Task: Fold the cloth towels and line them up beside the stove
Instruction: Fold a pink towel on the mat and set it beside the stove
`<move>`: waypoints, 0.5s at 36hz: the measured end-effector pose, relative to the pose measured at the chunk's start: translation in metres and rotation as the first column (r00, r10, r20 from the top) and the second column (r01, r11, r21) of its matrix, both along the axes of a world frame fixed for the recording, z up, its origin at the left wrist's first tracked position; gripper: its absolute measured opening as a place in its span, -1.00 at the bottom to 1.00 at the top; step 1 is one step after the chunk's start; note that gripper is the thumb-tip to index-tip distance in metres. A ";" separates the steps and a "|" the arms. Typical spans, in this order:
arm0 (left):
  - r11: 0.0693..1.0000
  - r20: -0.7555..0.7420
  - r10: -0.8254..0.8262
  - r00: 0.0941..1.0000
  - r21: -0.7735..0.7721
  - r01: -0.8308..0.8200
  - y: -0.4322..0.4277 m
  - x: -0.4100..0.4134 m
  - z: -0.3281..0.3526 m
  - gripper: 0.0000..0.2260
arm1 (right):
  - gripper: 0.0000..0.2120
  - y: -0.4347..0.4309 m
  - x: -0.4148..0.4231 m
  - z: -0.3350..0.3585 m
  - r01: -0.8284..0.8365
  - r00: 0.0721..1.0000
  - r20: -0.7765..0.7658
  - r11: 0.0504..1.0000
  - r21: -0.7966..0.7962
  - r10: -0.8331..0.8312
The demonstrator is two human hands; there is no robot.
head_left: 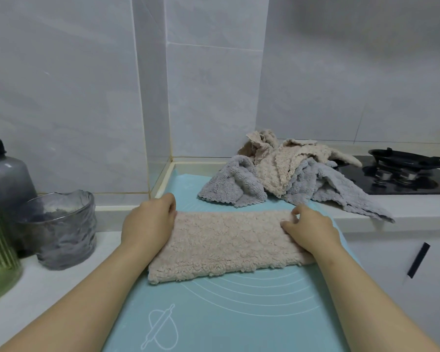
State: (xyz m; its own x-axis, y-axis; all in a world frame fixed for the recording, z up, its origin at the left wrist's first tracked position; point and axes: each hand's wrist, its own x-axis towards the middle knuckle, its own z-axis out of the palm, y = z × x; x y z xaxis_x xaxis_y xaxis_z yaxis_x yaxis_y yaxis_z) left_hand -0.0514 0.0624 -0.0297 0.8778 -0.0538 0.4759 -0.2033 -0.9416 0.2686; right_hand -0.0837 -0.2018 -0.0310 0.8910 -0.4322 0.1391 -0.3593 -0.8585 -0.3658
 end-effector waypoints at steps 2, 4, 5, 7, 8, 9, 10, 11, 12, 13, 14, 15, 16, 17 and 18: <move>0.995 -0.031 0.013 0.999 0.097 -0.010 0.000 0.002 -0.004 -0.90 | -0.53 0.000 -0.002 0.001 0.049 0.998 -0.042 0.999 -0.003 -0.049; 0.980 -0.047 0.045 0.998 0.194 -0.035 -0.003 0.002 -0.006 -0.86 | -0.48 -0.001 -0.004 0.001 0.087 0.992 -0.088 0.996 -0.013 -0.088; 0.972 -0.051 0.062 0.997 0.228 -0.048 -0.004 0.001 -0.006 -0.83 | -0.48 -0.002 -0.005 0.002 0.095 0.989 -0.112 0.995 -0.024 -0.097; 0.961 -0.038 0.090 0.995 0.266 -0.077 -0.008 -0.003 -0.004 -0.79 | -0.51 -0.003 -0.007 0.003 0.094 0.985 -0.144 0.995 -0.044 -0.099; 0.958 -0.002 0.089 0.996 0.275 -0.085 -0.009 -0.007 0.000 -0.78 | -0.54 -0.003 -0.008 0.003 0.087 0.984 -0.150 0.995 -0.050 -0.094; 0.962 0.060 0.063 0.996 0.261 -0.077 -0.009 -0.011 0.002 -0.76 | -0.58 -0.002 -0.010 0.004 0.080 0.985 -0.150 0.995 -0.052 -0.087; 0.979 0.146 0.003 0.989 0.200 -0.033 -0.009 -0.014 0.003 -0.75 | -0.61 -0.001 -0.011 0.004 0.072 0.986 -0.148 0.996 -0.050 -0.079; 0.993 0.218 -0.081 0.973 0.102 0.060 -0.010 -0.019 0.005 -0.74 | -0.62 0.000 -0.012 0.004 0.065 0.988 -0.137 0.997 -0.046 -0.071; 0.983 0.223 -0.181 0.958 0.003 0.185 -0.012 -0.024 0.007 -0.72 | -0.62 0.001 -0.013 0.003 0.059 0.991 -0.118 0.997 -0.041 -0.063; 0.947 0.173 -0.290 0.941 -0.088 0.308 -0.015 -0.030 0.009 -0.70 | -0.61 0.001 -0.013 0.002 0.052 0.994 -0.096 0.998 -0.033 -0.055; 0.900 0.065 -0.396 0.916 -0.171 0.401 -0.019 -0.034 0.008 -0.69 | -0.60 0.001 -0.012 0.002 0.044 0.996 -0.080 0.999 -0.021 -0.046; 0.864 -0.070 -0.476 0.877 -0.225 0.451 -0.024 -0.037 0.005 -0.68 | -0.58 0.000 -0.012 0.002 0.034 0.996 -0.078 0.999 -0.006 -0.034; 0.851 -0.193 -0.517 0.834 -0.225 0.475 -0.028 -0.038 0.002 -0.64 | -0.56 -0.002 -0.012 0.003 0.022 0.996 -0.087 1.000 0.013 -0.021; 0.855 -0.300 -0.519 0.800 -0.168 0.491 -0.031 -0.037 -0.002 -0.60 | -0.54 -0.003 -0.013 0.004 0.010 0.995 -0.104 0.999 0.035 -0.006; 0.860 -0.389 -0.492 0.779 -0.074 0.505 -0.033 -0.036 -0.005 -0.54 | -0.53 -0.006 -0.014 0.006 0.000 0.992 -0.123 0.998 0.058 0.007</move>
